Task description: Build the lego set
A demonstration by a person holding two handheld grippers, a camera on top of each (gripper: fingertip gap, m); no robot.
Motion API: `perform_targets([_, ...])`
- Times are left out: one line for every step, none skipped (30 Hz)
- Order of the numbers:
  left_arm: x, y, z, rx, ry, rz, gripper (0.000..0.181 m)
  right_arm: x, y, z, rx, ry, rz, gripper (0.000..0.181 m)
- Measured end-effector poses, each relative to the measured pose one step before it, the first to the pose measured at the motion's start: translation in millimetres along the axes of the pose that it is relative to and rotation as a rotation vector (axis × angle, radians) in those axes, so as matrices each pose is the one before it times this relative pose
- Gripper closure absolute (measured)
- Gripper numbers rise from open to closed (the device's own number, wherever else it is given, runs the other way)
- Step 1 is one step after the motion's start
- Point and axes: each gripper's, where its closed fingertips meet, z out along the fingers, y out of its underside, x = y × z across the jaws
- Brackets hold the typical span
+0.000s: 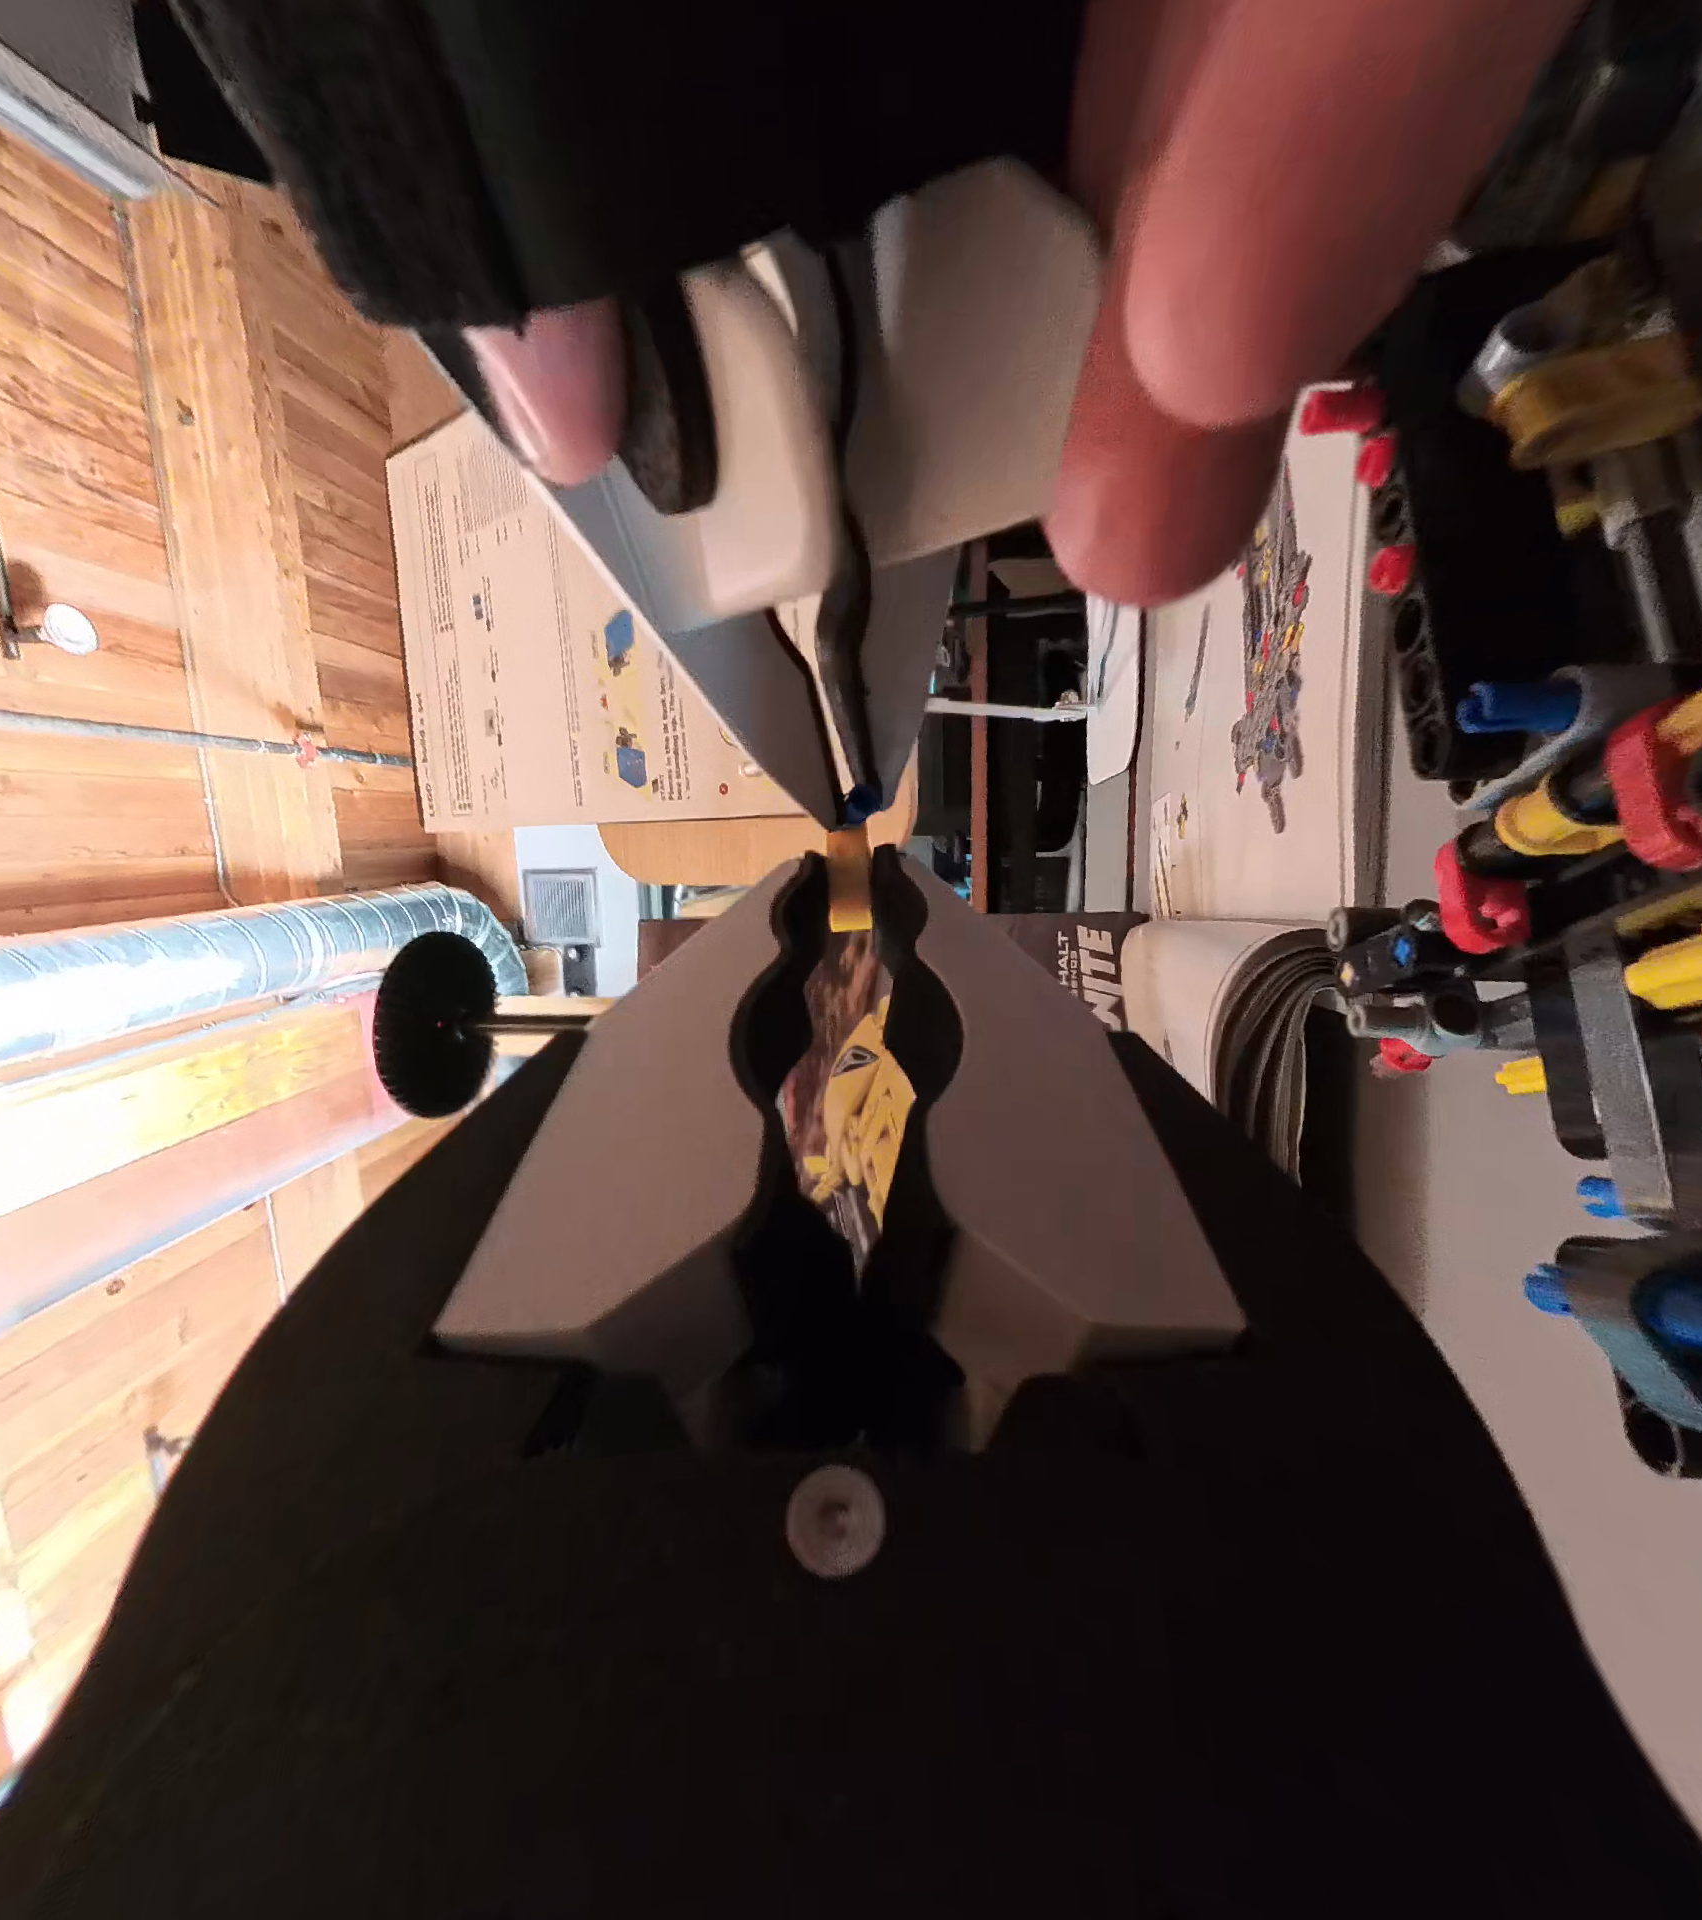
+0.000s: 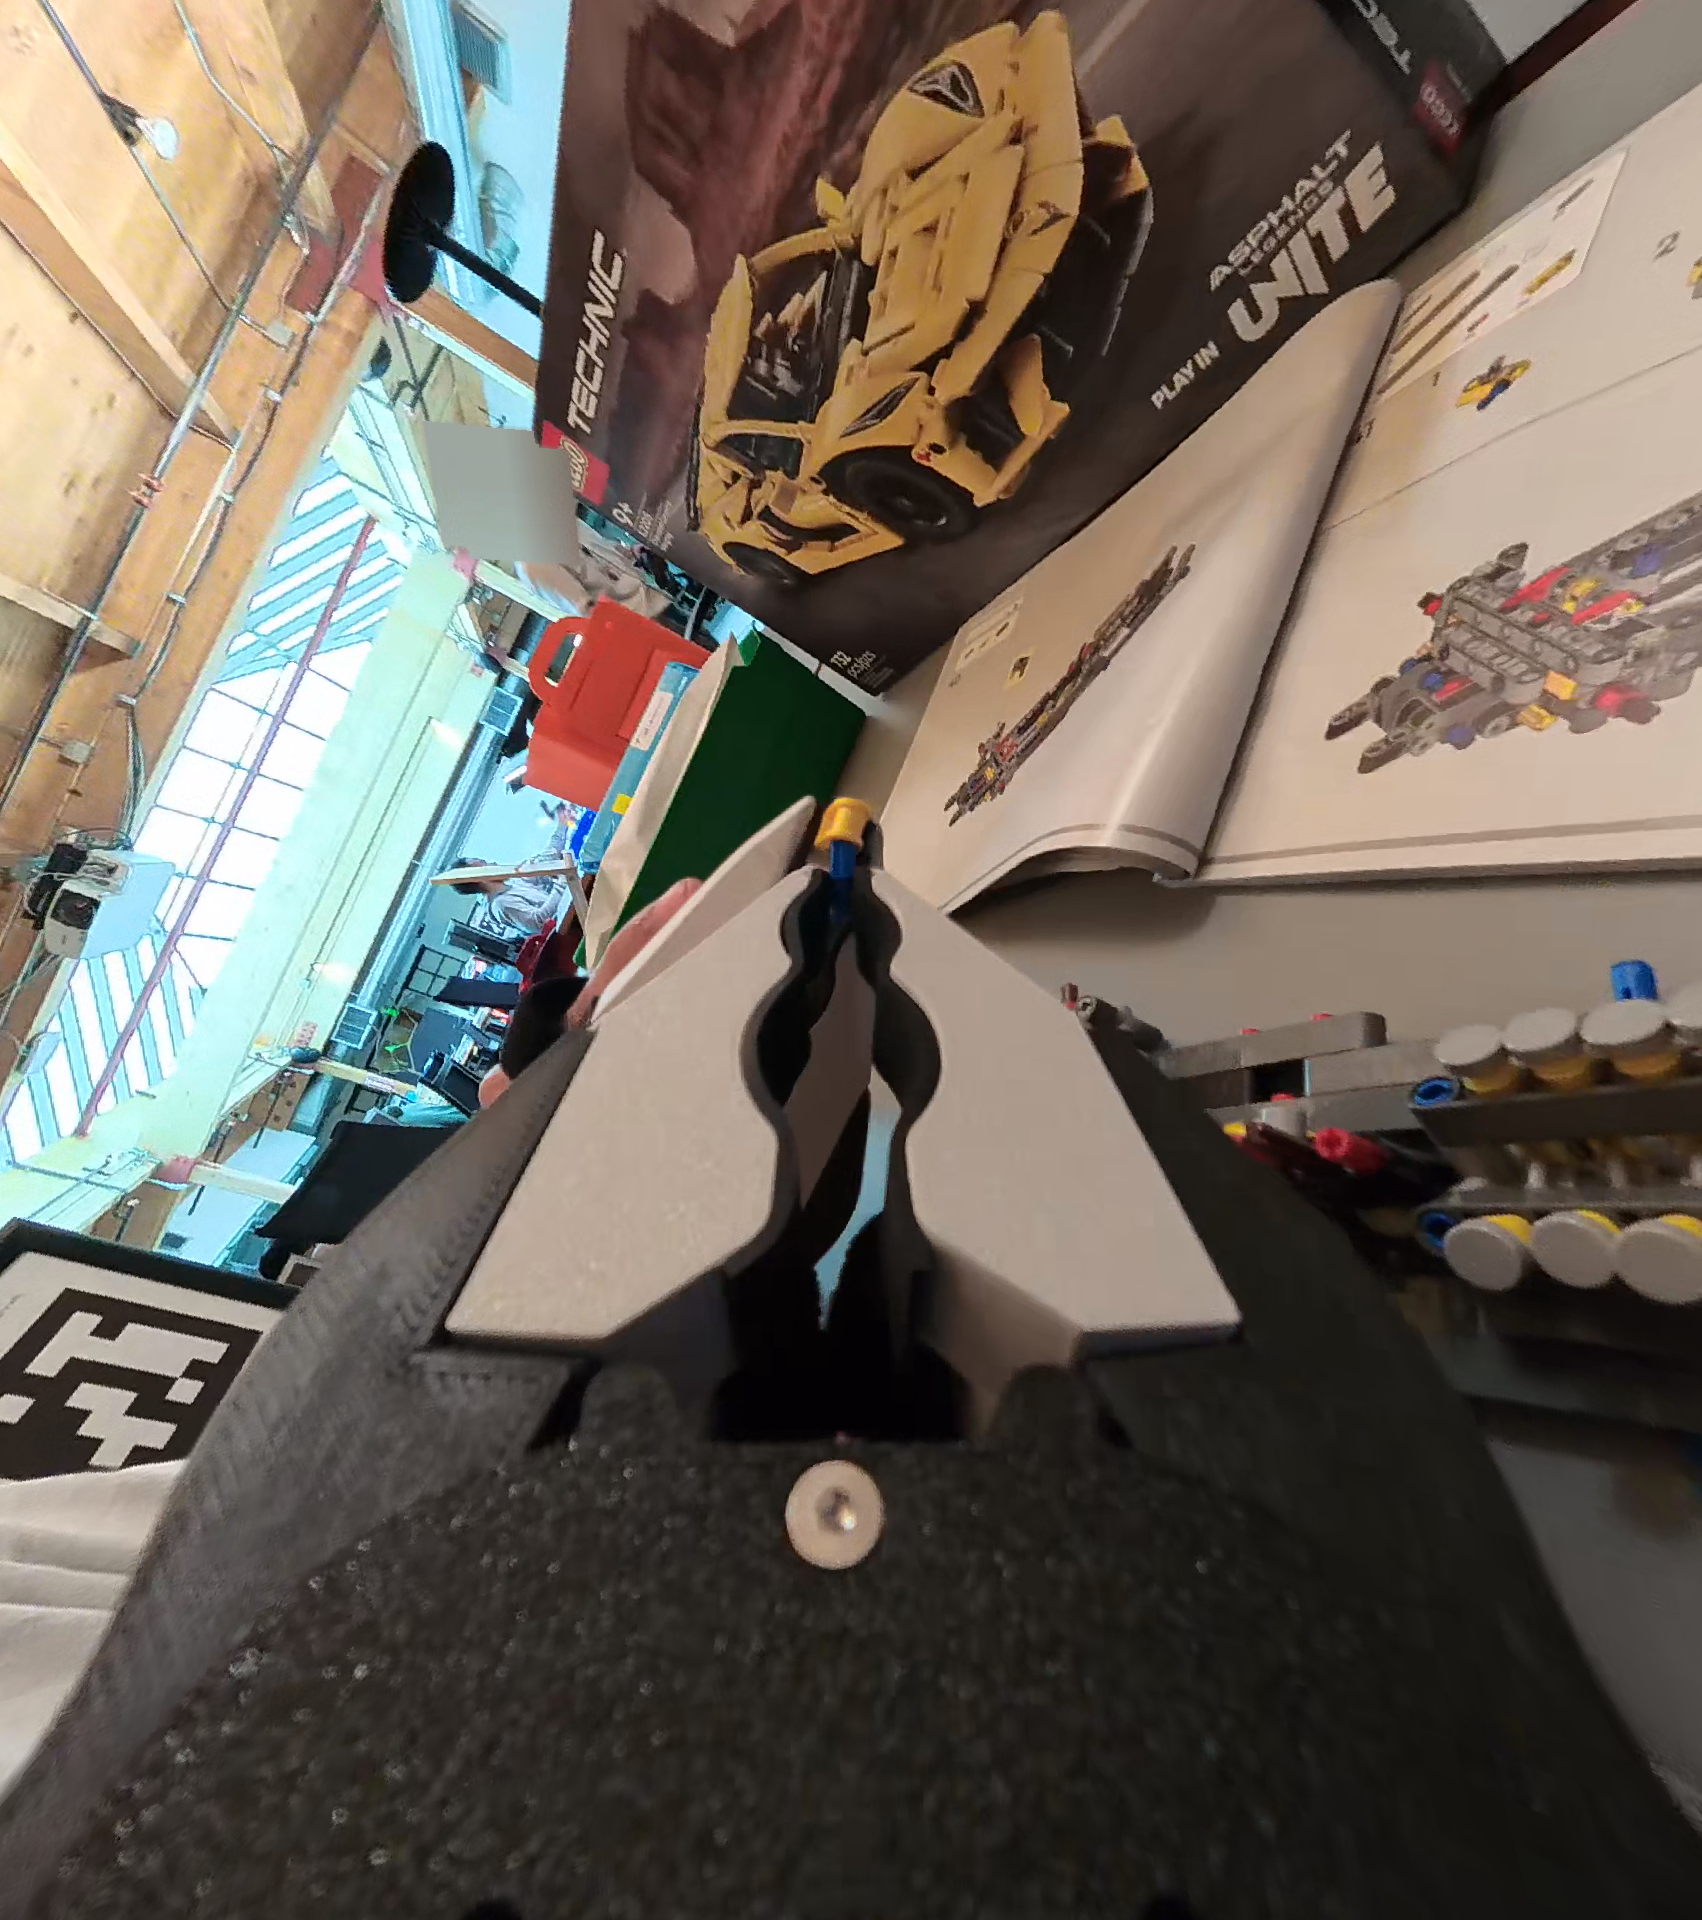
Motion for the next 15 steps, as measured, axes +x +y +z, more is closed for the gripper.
perform_targets([1.21,-1.59,-0.50,0.0105,-0.0002,0.0163,0.175,1.14,1.33,-1.22,-0.0168,0.0178,-0.0158,0.178])
perform_targets([1.52,-1.87,-0.71,0.0114,0.0019,0.0170,0.175,1.86,1.49,-1.53,-0.0217,0.0248,-0.0440,0.178])
perform_targets([1.17,-2.03,-0.97,0.0113,0.0003,0.0182,0.175,1.47,1.64,-1.63,-0.0246,0.0285,-0.0500,0.178])
perform_targets([0.98,-1.95,-0.71,0.0092,0.0015,0.0148,0.176,1.38,1.39,-1.54,-0.0227,0.0346,-0.0568,0.178])
perform_targets([0.97,-1.78,-0.56,0.0068,0.0025,0.0096,0.176,1.31,1.52,-1.16,-0.0234,0.0397,-0.0619,0.178])
perform_targets([0.39,-1.67,-0.56,0.0064,-0.0012,0.0120,0.175,1.13,1.41,-1.10,-0.0213,0.0383,-0.0553,0.178])
perform_targets([-0.56,-1.34,-0.66,0.0074,-0.0096,0.0214,0.175,0.40,0.72,-1.26,-0.0161,0.0248,-0.0340,0.178])
perform_targets([-1.51,-0.67,-0.78,0.0089,-0.0171,0.0250,0.174,-0.96,0.34,-0.96,-0.0083,0.0005,-0.0038,0.178])
perform_targets([-1.15,-0.43,-1.26,0.0123,-0.0147,0.0201,0.174,-1.47,0.77,-0.61,-0.0079,-0.0210,0.0245,0.178])
perform_targets([-0.53,-0.37,-1.57,0.0131,-0.0111,0.0169,0.174,-1.24,1.24,-0.18,-0.0082,-0.0346,0.0432,0.178])
perform_targets([-0.40,-0.01,-1.51,0.0087,-0.0150,0.0194,0.174,-1.14,1.31,0.31,-0.0037,-0.0437,0.0542,0.179])
perform_targets([0.49,-0.41,-1.50,0.0066,-0.0104,0.0165,0.174,-0.44,1.58,0.48,-0.0039,-0.0419,0.0583,0.179])
perform_targets([1.35,-0.74,-1.49,0.0071,-0.0017,0.0084,0.174,0.58,2.08,0.49,-0.0070,-0.0316,0.0441,0.179])
perform_targets([1.79,-1.17,-1.21,0.0103,0.0042,0.0067,0.174,1.16,2.25,0.40,-0.0082,-0.0190,0.0281,0.179])
perform_targets([1.31,-1.11,-1.19,0.0140,0.0037,0.0135,0.174,0.78,1.71,-0.18,-0.0066,-0.0112,0.0156,0.179])
